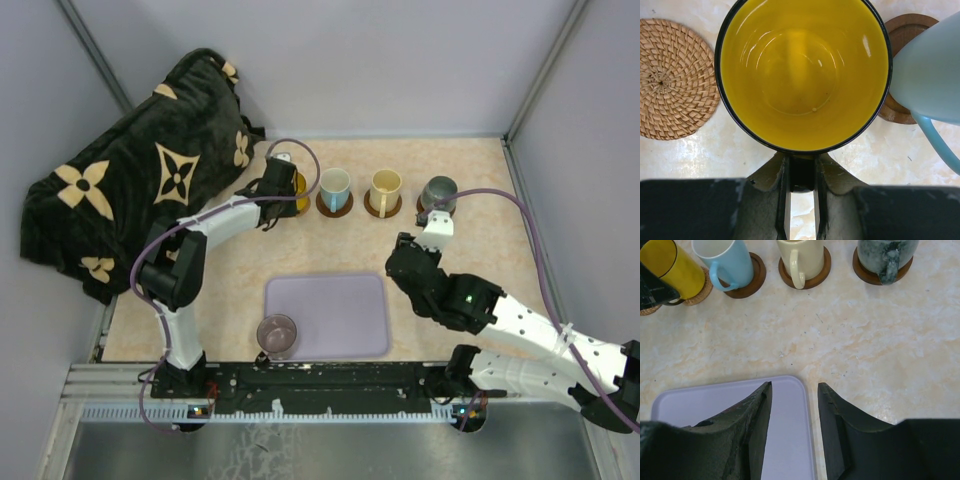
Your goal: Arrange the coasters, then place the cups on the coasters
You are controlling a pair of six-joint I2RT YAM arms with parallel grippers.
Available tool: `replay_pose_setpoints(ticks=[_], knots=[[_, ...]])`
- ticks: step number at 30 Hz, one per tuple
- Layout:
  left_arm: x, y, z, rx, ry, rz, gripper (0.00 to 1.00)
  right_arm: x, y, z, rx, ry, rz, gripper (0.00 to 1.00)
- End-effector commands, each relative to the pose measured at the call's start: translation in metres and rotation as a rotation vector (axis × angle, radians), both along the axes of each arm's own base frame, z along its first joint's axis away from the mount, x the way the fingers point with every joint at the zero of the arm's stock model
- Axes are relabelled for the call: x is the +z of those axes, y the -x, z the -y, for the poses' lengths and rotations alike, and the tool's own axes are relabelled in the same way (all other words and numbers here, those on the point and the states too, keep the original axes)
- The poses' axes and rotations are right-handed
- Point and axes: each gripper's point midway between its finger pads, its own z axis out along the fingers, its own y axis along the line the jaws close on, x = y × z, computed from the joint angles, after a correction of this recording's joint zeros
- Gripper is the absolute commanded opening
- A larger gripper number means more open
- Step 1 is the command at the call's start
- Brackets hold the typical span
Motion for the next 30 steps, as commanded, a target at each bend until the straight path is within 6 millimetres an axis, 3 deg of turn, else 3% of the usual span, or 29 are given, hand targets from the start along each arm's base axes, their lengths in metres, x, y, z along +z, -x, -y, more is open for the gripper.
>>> replay_pose_setpoints(ticks=[1,7,13,16,20,22,30], knots=[[0.008,-0.012,0.001,0.027,0.018,0.051,0.0,0.005,-0.006,-0.001,-0.035,-0.044,0.026,0.43],[0.001,-0.011,0.0,0.033,0.011,0.038,0.0,0.005,-0.006,0.0,-0.037,-0.04,0.025,0.43],[-0.005,-0.009,0.0,0.034,0.016,0.027,0.1,0.004,-0.005,-0.001,-0.033,-0.041,0.022,0.43],[-0.005,-0.009,0.002,0.03,0.023,0.027,0.19,0.004,-0.005,-0.002,-0.031,-0.041,0.02,0.43],[-0.002,-0.01,0.002,0.033,0.03,0.033,0.47,0.002,-0.005,-0.002,-0.029,-0.039,0.017,0.43],[-0.001,-0.01,0.002,0.036,0.03,0.036,0.53,0.002,-0.005,-0.002,-0.028,-0.04,0.016,0.43],[0.0,-0.008,-0.003,0.054,0.023,0.034,0.57,0.0,-0.005,-0.003,-0.024,-0.04,0.011,0.43]])
